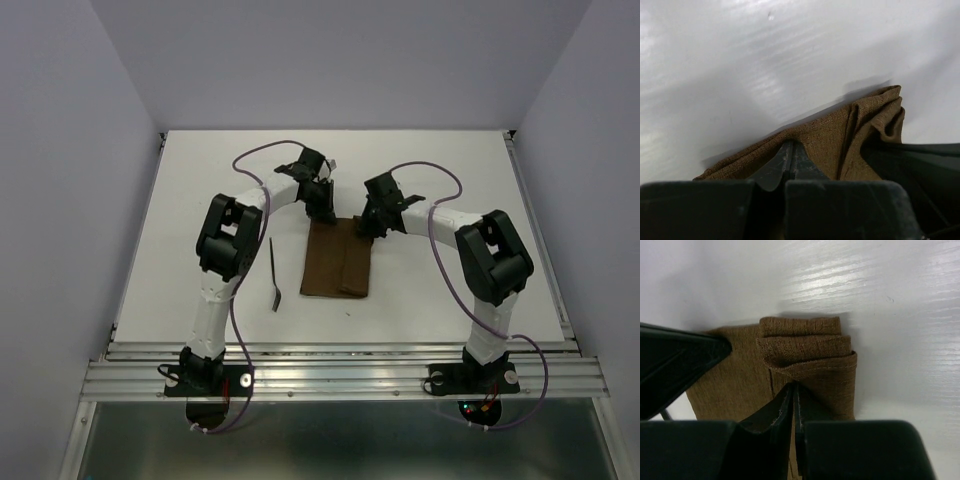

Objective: Fold the napkin into a case and place the utensils inside
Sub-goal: Smooth out the 2/3-rectangle-folded napkin at the center of the board.

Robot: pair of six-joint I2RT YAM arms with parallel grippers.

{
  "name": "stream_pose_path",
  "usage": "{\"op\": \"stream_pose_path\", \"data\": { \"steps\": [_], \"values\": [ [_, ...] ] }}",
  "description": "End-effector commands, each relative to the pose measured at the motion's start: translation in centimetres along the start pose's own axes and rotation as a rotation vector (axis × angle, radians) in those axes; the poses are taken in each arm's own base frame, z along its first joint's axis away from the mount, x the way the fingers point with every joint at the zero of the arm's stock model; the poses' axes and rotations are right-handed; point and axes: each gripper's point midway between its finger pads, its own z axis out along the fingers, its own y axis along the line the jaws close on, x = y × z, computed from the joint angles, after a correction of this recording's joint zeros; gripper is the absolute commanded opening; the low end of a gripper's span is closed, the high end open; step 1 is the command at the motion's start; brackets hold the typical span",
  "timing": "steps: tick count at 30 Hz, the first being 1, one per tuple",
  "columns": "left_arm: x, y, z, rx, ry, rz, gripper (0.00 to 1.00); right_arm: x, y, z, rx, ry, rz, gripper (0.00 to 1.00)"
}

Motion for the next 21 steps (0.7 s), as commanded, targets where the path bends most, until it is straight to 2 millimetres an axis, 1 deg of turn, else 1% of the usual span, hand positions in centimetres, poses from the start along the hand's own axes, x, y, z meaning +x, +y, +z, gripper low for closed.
{"op": "stream_pose_path", "data": {
  "steps": [1, 2, 4, 6, 7, 8, 9, 11, 12, 13, 15, 16, 17, 19, 20, 21],
  "values": [
    [-0.4, 0.7, 1.1, -0.041, 0.028, 0.049, 0.0, -0.7, 0.3, 0.0, 0.012, -0.028, -0.012, 0.1],
    [-1.0, 0.4, 0.9, -0.036, 0.016, 0.056, 0.0, -0.5, 0.0, 0.6, 0.024, -0.021, -0.015, 0.1],
    [-1.2, 0.2, 0.7, -0.035, 0.016, 0.064, 0.0, -1.1, -0.4, 1.0, 0.033, -0.021, -0.003, 0.1],
    [-1.5, 0.0, 0.0, -0.045, 0.001, 0.081, 0.0, -1.0, -0.5, 1.3, 0.037, -0.017, -0.007, 0.1],
    [-1.6, 0.0, -0.4, -0.052, -0.002, 0.084, 0.0, -1.3, -0.8, 1.4, 0.041, -0.018, -0.006, 0.1],
    [-2.1, -0.3, -1.4, -0.063, -0.026, 0.097, 0.0, -1.2, -0.9, 1.5, 0.043, -0.013, -0.01, 0.1],
    [-2.3, -0.5, -2.0, -0.071, -0.041, 0.098, 0.0, -1.5, -1.1, 1.6, 0.044, -0.015, -0.009, 0.1],
    [-2.9, -0.7, -3.2, -0.084, -0.068, 0.107, 0.0, -1.4, -1.1, 1.6, 0.039, -0.006, -0.02, 0.1],
    [-3.5, -1.0, -4.3, -0.099, -0.096, 0.111, 0.0, -1.3, -1.1, 1.6, 0.04, -0.003, -0.023, 0.1],
    [-3.8, -1.2, -5.4, -0.111, -0.115, 0.112, 0.03, -1.4, -1.0, 1.5, 0.035, -0.004, -0.024, 0.09],
    [-4.0, -1.5, -6.4, -0.118, -0.128, 0.11, 0.09, -1.4, -0.9, 1.4, 0.034, -0.005, -0.027, 0.1],
    [-4.1, -1.6, -6.8, -0.12, -0.134, 0.109, 0.16, -1.4, -0.9, 1.3, 0.032, -0.005, -0.027, 0.1],
    [-4.3, -1.8, -7.7, -0.125, -0.152, 0.111, 0.21, -1.4, -0.9, 1.4, 0.032, -0.003, -0.027, 0.1],
    [-4.3, -1.8, -8.4, -0.138, -0.162, 0.108, 0.32, -1.3, -0.9, 1.5, 0.033, 0.0, -0.027, 0.1],
    [-4.4, -2.0, -9.2, -0.143, -0.177, 0.105, 0.47, -1.2, -0.9, 1.6, 0.031, 0.005, -0.026, 0.09],
    [-4.3, -1.5, -9.4, -0.172, -0.183, 0.097, 0.55, -1.1, -0.9, 1.6, 0.029, 0.009, -0.023, 0.09]
  ]
}}
